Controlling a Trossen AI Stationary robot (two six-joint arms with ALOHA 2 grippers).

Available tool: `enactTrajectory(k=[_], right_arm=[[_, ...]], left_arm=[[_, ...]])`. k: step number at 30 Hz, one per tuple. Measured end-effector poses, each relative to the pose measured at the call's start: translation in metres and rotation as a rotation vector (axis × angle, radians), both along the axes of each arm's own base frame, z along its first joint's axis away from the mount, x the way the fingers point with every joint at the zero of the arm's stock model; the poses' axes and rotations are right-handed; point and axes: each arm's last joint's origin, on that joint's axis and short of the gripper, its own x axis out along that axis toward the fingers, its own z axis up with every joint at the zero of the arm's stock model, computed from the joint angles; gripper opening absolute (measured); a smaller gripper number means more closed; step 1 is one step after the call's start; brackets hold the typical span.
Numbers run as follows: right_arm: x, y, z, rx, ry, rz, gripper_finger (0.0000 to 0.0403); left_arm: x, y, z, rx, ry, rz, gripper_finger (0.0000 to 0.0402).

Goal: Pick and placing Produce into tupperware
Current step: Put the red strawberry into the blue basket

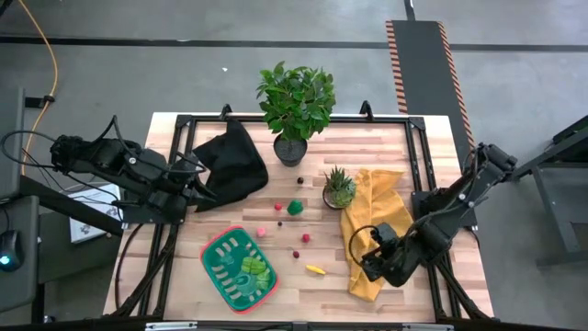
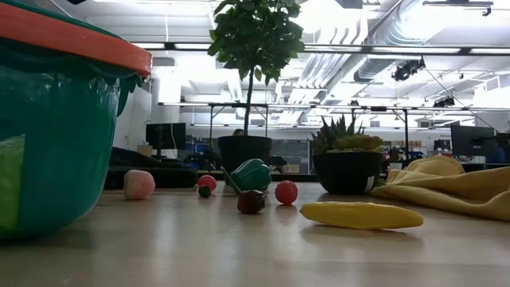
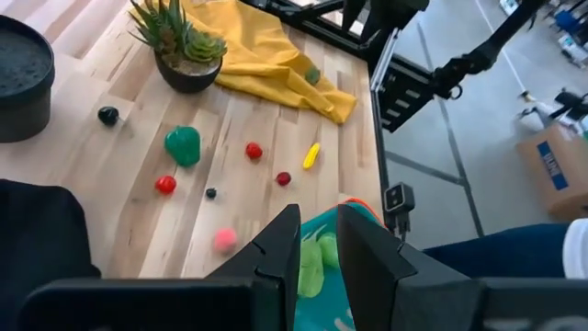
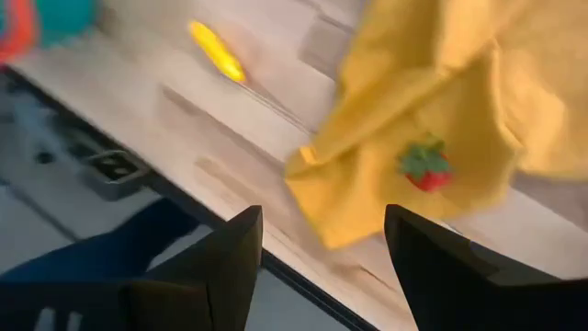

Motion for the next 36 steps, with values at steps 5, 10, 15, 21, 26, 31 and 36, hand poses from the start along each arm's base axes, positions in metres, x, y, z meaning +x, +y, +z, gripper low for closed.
enactTrajectory(k=[5,10,15,21,26,31,36], right_arm=[[0.006,0.009,-0.012,0.027,0.08,-0.029,0.022],[0.01,0.015,-0.024,0.034,0.152,-0.047,0.022],[0.013,0.021,-0.039,0.023,0.23,-0.03,0.0221],[0.013,0.023,-0.06,-0.019,0.292,-0.012,0.0241],[0.011,0.021,-0.075,-0.041,0.308,-0.007,0.0288],[0.006,0.016,-0.093,-0.046,0.333,-0.006,0.0299],[0.002,0.011,-0.11,-0.036,0.326,-0.009,0.029]], left_arm=[[-0.001,0.0,-0.001,0.026,0.009,-0.015,0.0062],[-0.001,0.0,-0.001,0.042,0.01,-0.025,0.0062],[-0.002,0.0,-0.004,0.057,0.038,-0.033,0.0062],[-0.004,0.001,-0.005,0.061,0.059,-0.033,0.0062],[-0.004,0.001,-0.005,0.061,0.059,-0.034,0.0062],[-0.003,0.001,-0.005,0.062,0.06,-0.034,0.0062],[-0.004,0.001,-0.006,0.062,0.063,-0.034,0.0062]])
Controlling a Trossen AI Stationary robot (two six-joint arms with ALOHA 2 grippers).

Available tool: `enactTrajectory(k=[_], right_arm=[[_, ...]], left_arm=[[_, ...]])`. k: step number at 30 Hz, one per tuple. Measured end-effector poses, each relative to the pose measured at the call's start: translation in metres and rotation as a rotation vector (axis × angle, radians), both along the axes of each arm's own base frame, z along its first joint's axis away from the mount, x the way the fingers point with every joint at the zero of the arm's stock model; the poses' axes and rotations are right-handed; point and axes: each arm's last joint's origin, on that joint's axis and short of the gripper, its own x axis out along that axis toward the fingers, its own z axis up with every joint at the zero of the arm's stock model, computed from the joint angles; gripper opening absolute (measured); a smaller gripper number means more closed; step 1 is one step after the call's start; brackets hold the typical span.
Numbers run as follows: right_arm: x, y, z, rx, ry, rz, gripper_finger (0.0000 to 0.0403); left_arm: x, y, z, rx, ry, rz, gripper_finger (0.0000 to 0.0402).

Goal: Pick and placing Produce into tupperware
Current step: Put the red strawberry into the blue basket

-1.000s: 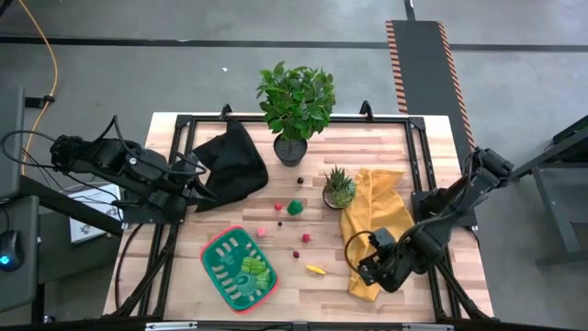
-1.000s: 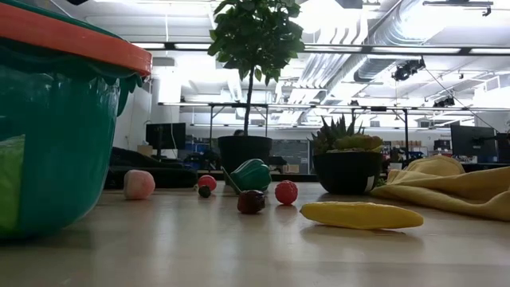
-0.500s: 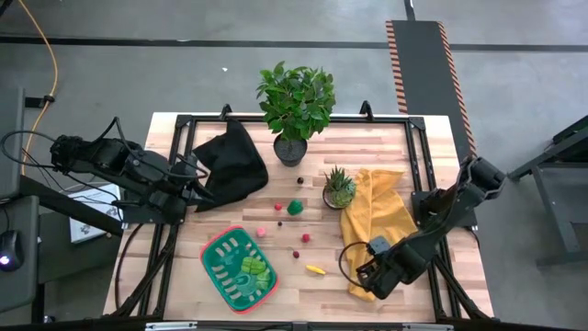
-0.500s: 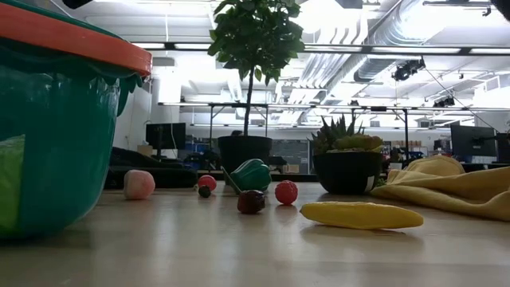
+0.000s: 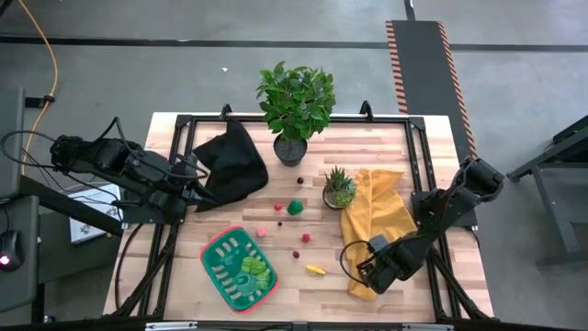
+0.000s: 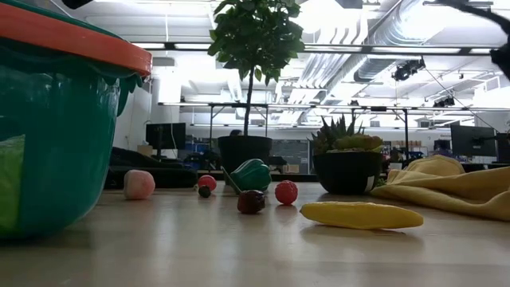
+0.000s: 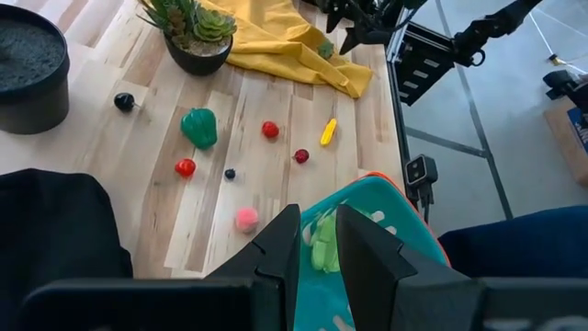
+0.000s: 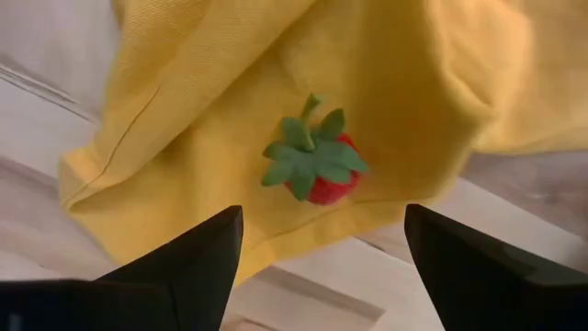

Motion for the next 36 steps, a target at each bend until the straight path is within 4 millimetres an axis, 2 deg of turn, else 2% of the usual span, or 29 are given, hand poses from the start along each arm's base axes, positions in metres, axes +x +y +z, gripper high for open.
enactTrajectory(k=[6,18,36], right_arm=[[0.001,-0.007,-0.013,0.017,-0.016,0.007,0.0286],[0.011,-0.019,-0.014,0.009,-0.031,0.056,0.0283],[0.01,-0.017,-0.014,0.033,-0.017,0.06,0.0192]], left_arm=[[0.0,0.0,0.0,0.0,0.002,0.001,0.0062],[0.0,0.001,0.0,0.006,0.0,0.019,0.0062],[0.0,0.001,0.0,0.008,-0.001,0.028,0.0062]])
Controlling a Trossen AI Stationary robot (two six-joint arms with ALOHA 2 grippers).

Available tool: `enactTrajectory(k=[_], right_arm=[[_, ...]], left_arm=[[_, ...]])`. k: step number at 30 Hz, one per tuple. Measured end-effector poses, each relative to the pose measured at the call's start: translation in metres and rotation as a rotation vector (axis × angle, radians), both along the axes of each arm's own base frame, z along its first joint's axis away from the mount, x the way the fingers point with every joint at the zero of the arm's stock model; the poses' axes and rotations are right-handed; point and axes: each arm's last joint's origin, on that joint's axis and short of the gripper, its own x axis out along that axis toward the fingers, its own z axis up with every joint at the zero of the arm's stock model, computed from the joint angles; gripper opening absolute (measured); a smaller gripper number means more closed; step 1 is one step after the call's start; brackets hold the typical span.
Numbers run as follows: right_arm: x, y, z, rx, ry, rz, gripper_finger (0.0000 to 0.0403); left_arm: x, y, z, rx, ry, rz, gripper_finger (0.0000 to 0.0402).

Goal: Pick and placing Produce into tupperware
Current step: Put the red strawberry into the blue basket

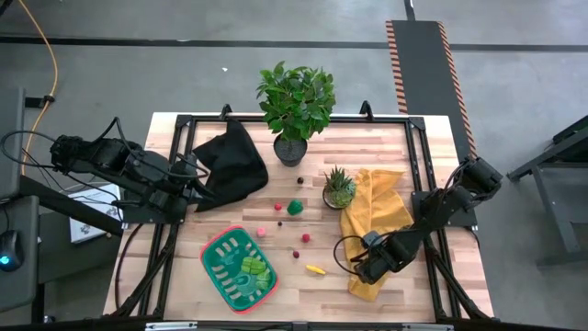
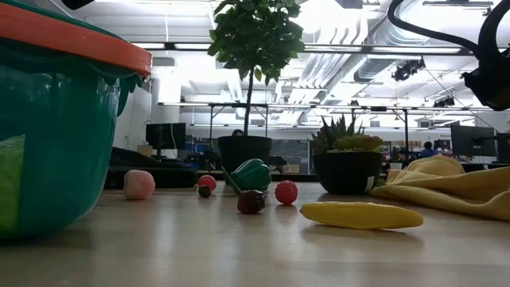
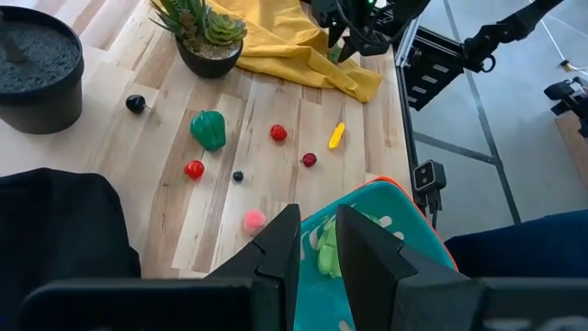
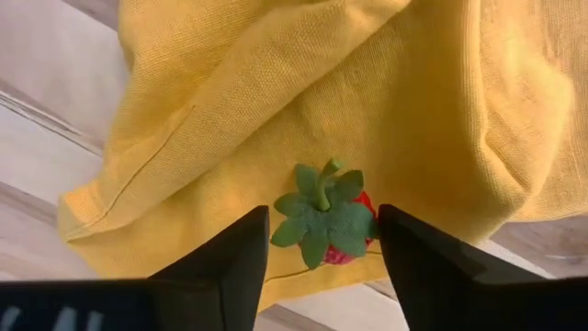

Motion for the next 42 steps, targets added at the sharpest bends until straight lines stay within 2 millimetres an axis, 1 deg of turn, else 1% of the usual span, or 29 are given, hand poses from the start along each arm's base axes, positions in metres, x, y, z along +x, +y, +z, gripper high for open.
enactTrajectory(k=[5,9,24,29,36,42], right_arm=[[0.0,0.0004,0.0001,0.01,0.003,0.005,0.0166],[0.0008,0.0011,0.0002,0.016,-0.007,0.027,0.0157],[0.0007,0.001,0.0002,0.014,-0.011,0.05,0.0156],[0.0028,0.002,0.0004,0.011,-0.046,0.065,0.0156],[0.0027,0.002,0.0004,0.009,-0.046,0.069,0.0157],[0.0027,0.0019,0.0004,0.009,-0.046,0.069,0.017]], left_arm=[[0.0,0.0,0.0,0.0,0.0,0.0,0.0062],[0.0,0.0,0.0,-0.002,0.0,0.001,0.0062],[0.0,0.0,0.0,-0.011,0.001,0.008,0.0062],[0.0,0.0,0.0,-0.016,0.001,0.011,0.0062],[0.0,0.0,0.0,-0.017,0.001,0.012,0.0062],[0.0,0.0,0.0,-0.016,0.001,0.011,0.0062]])
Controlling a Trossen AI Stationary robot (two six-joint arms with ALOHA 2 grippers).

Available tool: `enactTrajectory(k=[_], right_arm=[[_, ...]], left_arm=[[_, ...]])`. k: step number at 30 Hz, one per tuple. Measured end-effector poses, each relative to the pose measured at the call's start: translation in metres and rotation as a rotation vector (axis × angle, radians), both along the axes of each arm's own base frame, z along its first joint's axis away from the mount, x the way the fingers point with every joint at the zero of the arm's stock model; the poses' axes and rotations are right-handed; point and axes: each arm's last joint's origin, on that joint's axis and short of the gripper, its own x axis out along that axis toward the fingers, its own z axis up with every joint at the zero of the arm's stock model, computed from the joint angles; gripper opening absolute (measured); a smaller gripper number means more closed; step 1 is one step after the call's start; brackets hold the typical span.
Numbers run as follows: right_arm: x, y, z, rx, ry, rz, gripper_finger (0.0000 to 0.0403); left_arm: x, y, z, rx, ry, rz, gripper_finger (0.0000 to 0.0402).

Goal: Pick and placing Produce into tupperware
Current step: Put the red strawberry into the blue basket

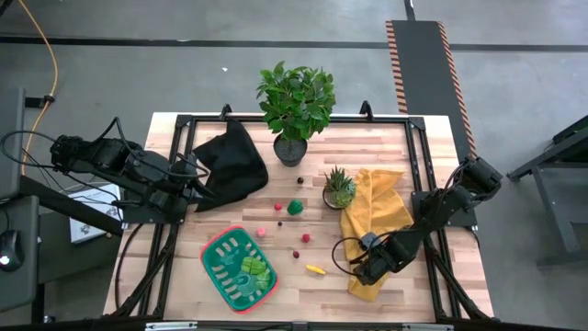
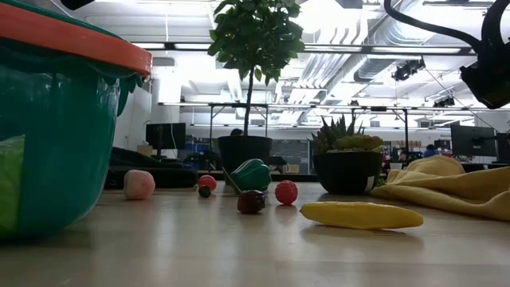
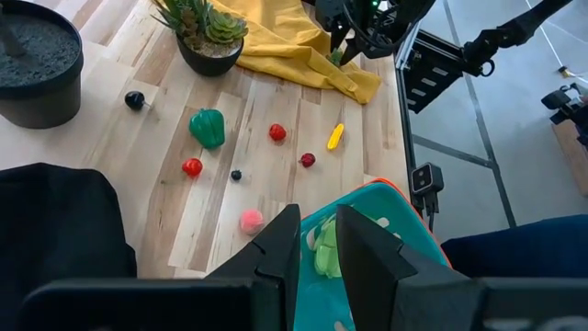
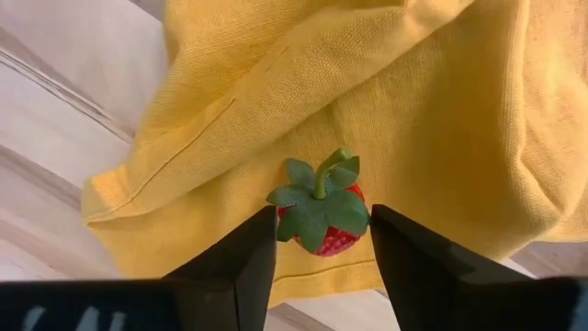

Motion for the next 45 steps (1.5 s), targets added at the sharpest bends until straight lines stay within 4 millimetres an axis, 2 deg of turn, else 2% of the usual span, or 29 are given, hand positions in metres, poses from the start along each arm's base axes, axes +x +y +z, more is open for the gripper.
enactTrajectory(k=[12,21,26,34,45], right_arm=[[0.0,0.0,0.0,0.0,-0.003,0.008,0.0143],[0.001,0.001,0.0,0.004,-0.01,0.015,0.0208],[0.002,0.002,-0.007,-0.001,0.016,0.017,0.0216],[0.006,0.005,-0.013,0.005,-0.008,0.0,0.0194],[0.007,0.006,-0.012,0.008,-0.009,0.0,0.0119]], left_arm=[[0.0,0.0,0.0,0.0,0.0,0.0,0.0062],[0.0,0.0,0.0,0.0,0.0,0.0,0.0062],[0.0,0.0,0.0,-0.001,0.0,0.001,0.0062],[0.0,0.0,0.0,-0.005,0.0,0.003,0.0062],[0.0,0.0,0.0,-0.006,0.0,0.004,0.0062]])
